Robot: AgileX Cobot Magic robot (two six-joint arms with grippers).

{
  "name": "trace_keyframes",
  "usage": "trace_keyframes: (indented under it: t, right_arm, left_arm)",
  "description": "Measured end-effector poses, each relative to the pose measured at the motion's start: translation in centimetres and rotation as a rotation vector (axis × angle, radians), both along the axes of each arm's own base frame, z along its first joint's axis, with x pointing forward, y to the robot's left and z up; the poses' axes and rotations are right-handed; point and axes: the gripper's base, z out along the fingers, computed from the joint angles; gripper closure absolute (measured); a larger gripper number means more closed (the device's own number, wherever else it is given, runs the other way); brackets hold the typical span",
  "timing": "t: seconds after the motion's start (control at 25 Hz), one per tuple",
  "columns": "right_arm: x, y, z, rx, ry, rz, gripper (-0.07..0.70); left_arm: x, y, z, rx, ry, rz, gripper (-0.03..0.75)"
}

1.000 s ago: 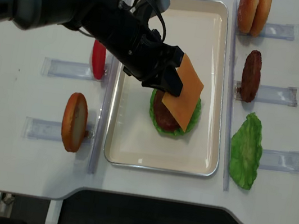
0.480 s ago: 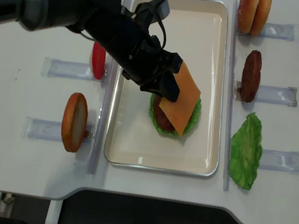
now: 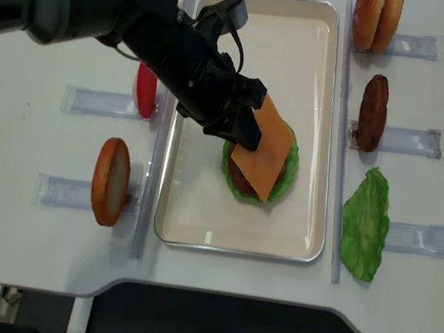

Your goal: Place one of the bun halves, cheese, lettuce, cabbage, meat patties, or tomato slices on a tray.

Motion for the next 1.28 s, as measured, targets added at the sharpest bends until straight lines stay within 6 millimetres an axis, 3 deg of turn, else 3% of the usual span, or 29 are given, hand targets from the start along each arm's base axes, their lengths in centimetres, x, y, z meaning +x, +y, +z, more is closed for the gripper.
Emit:
trace_keyframes:
  t: [0.2, 0.56, 0.72, 1.28]
  right_arm:
    - [0.0, 0.0, 0.0, 0.0, 0.0, 0.0, 0.216]
    - [0.0, 0.0, 0.0, 0.0, 0.0, 0.0, 0.216]
    - [0.0, 0.0, 0.0, 0.0, 0.0, 0.0, 0.216]
    - [0.0, 0.0, 0.0, 0.0, 0.0, 0.0, 0.216]
  left_arm:
    - [0.0, 0.0, 0.0, 0.001, 0.0, -0.001, 0.577]
    - [0.0, 0.3, -0.2, 0.039, 0.016, 0.019, 0.221]
    - [0.0, 0.4, -0.3, 0.061, 0.028, 0.034, 0.183]
    - [0.0, 1.6, 0.2, 0.181, -0.006, 0.06, 0.168]
